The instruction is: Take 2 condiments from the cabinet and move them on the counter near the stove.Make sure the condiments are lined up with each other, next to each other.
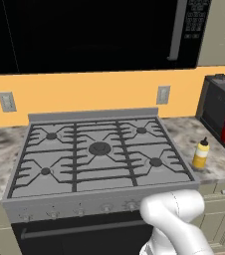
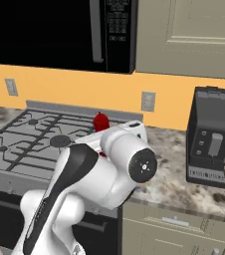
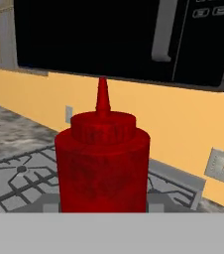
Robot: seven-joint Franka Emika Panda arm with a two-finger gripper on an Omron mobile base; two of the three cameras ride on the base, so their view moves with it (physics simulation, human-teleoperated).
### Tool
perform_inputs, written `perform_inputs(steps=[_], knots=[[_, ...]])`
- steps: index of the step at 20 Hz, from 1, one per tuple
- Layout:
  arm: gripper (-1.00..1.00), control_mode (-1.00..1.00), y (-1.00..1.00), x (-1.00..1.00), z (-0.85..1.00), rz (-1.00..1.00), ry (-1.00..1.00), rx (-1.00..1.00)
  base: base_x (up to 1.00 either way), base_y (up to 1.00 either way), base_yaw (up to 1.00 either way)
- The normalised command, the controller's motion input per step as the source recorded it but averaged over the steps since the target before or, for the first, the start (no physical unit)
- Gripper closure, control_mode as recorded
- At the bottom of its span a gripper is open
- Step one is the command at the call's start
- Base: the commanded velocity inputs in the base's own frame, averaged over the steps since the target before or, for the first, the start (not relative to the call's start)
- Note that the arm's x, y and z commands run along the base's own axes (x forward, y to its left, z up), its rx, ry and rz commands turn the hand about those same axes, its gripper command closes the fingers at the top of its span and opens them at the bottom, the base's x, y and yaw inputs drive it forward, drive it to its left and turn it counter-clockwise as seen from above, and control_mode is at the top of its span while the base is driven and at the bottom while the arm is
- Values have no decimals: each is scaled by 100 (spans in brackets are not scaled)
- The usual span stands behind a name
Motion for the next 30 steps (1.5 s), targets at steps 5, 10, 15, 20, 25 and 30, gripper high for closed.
perform_inputs(steps=[5,10,15,20,25,30], knots=[[100,-100,-26,16,-60,7,0,0,0,0,0],[100,-100,-33,1,-40,0,0,0,0,0,0],[100,-100,-27,0,-16,0,0,0,0,0,0],[100,-100,-24,7,-32,0,0,1,0,0,0],[100,-100,-22,4,-57,0,0,10,0,0,0],[100,-100,-3,6,-46,4,0,7,0,0,0]])
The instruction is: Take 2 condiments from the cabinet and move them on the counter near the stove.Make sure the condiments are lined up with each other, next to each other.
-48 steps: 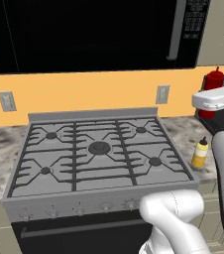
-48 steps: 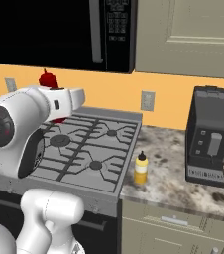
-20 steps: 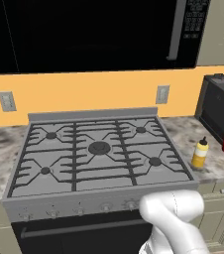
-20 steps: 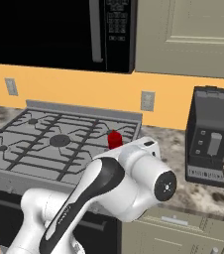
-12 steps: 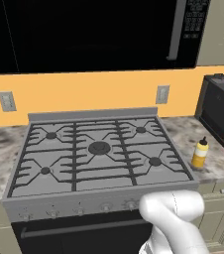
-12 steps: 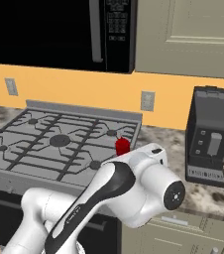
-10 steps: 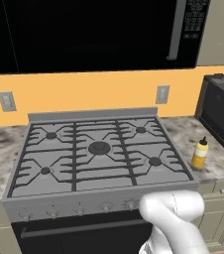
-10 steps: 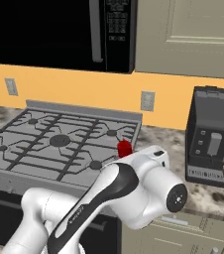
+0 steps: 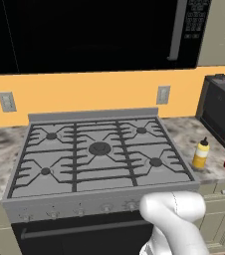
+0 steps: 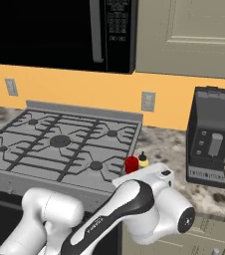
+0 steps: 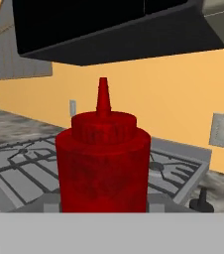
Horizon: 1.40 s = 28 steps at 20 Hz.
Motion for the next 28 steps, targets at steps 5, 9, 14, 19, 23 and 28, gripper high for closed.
perform_inputs(steps=[5,9,14,19,23,28], knots=[[100,-100,0,1,-7,0,7,0,0,0,0],[100,-100,0,5,-13,0,7,0,0,0,0],[100,-100,-10,20,-34,0,0,1,0,0,0],[100,-100,-19,27,-30,0,0,5,0,0,0],[100,-100,-18,23,-23,0,0,5,0,0,0],[100,-100,-13,18,-28,0,0,1,0,0,0]])
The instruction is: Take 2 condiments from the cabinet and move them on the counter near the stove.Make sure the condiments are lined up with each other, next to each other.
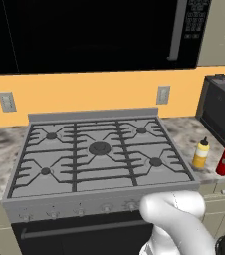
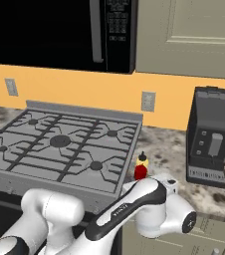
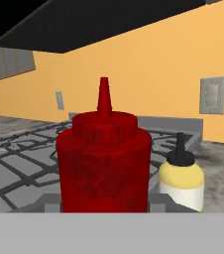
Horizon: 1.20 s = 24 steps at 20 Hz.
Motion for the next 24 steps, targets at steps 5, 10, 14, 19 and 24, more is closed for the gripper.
perform_inputs(steps=[5,10,14,19,24], knots=[[100,-100,-15,21,-26,0,0,0,0,0,0],[100,-100,-12,20,-11,0,0,1,0,0,0],[100,-100,-2,17,-3,0,0,0,0,0,0],[100,-100,0,16,-14,0,0,0,0,0,0],[100,-100,0,26,-25,0,0,-3,0,0,0]])
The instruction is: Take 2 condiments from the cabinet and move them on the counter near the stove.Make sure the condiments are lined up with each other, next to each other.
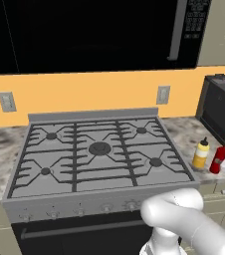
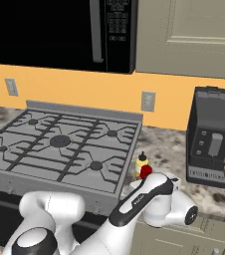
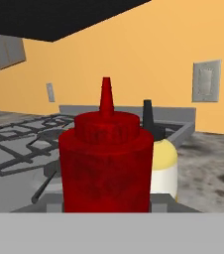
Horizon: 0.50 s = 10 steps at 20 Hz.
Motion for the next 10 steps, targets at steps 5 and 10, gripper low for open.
perform_inputs(steps=[5,10], knots=[[100,-100,0,28,-15,0,0,-4,0,0,0],[100,-100,-9,19,-13,0,0,-5,0,0,0]])
